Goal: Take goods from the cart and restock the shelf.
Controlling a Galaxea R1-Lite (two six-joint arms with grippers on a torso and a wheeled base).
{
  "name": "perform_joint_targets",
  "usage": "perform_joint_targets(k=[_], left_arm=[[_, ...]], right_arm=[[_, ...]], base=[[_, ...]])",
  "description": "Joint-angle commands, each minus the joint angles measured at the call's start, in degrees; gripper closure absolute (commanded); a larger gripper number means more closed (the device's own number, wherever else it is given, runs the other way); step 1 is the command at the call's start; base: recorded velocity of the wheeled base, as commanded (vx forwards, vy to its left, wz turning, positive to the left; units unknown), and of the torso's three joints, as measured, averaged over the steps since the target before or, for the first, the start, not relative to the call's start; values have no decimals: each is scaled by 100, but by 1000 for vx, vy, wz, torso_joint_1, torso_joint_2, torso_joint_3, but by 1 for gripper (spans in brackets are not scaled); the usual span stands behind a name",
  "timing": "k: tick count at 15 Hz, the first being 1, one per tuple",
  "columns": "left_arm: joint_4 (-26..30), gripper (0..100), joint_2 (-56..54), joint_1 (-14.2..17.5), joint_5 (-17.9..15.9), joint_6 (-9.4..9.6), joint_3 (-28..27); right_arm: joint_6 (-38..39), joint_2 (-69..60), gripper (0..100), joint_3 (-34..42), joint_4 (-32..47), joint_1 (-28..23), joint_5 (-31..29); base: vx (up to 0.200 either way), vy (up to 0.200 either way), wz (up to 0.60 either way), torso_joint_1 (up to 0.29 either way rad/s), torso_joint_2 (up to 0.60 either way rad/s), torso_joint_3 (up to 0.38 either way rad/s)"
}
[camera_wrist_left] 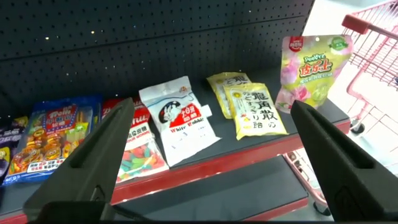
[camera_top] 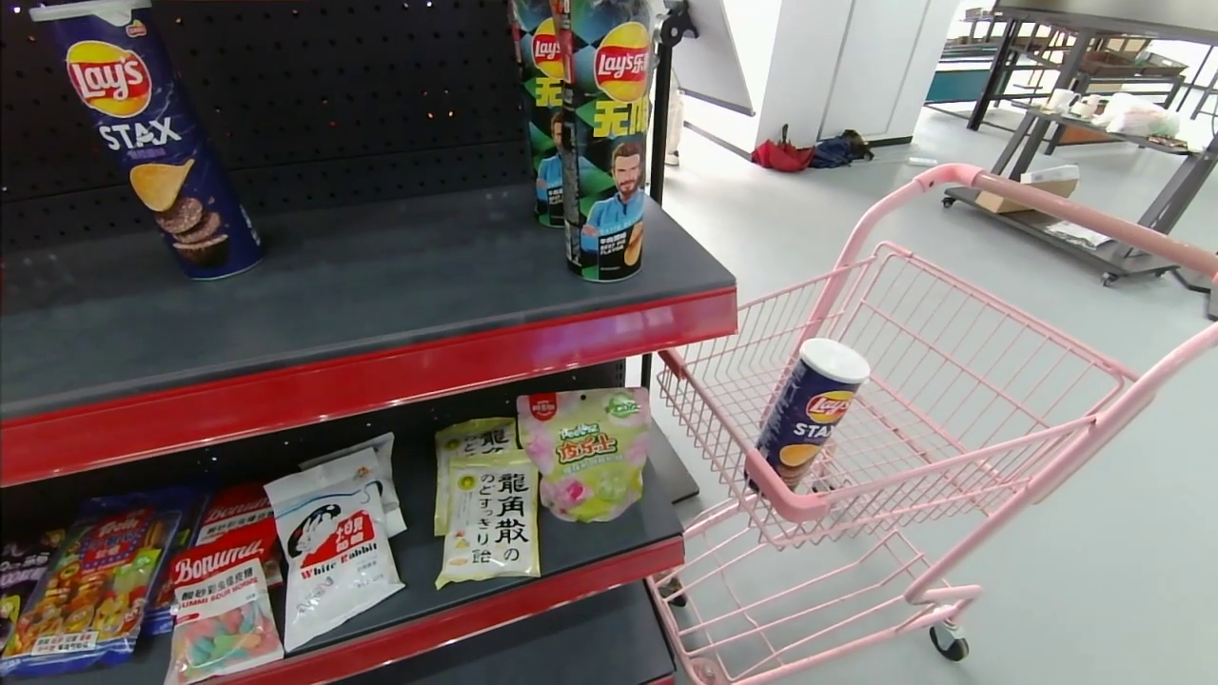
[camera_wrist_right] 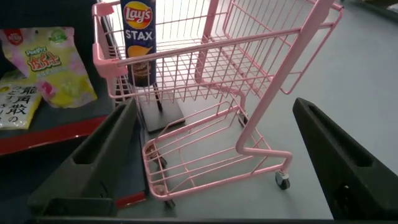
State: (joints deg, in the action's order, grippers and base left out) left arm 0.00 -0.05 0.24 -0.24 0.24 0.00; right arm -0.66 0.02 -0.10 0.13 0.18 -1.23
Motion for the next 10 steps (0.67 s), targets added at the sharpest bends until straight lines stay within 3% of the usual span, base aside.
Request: perform_joint_targets(k=[1,2,3,4,5,7,10], left_arm=[[0,0,5,2,-2,2,0],[-9,0,5,2,-2,11,0],[0,0,5,2,-2,2,0],[0,0,5,2,-2,2,0],[-9,0,5,2,-2,11,0],[0,0,5,2,-11,2,0],[-9,0,5,2,-11,2,0]], right_arm=[[66,147,0,-8,13,-36,0],[163,604,0,-570,-31,78,220],[716,2045,0,-2003,4,333,360],[1103,2669,0,-2601,-22,351,316],[962,3891,0,-3471,-31,562,580],[453,4832,0,-3427,-321,975,905],[769,7328,0,-2759,-2931,1001,1064]], base=[[0,0,0,-12,51,36],[0,0,0,0,0,0],[0,0,0,0,0,0],[0,0,0,0,0,0],[0,0,0,0,0,0],[0,0,0,0,0,0],[0,0,0,0,0,0]])
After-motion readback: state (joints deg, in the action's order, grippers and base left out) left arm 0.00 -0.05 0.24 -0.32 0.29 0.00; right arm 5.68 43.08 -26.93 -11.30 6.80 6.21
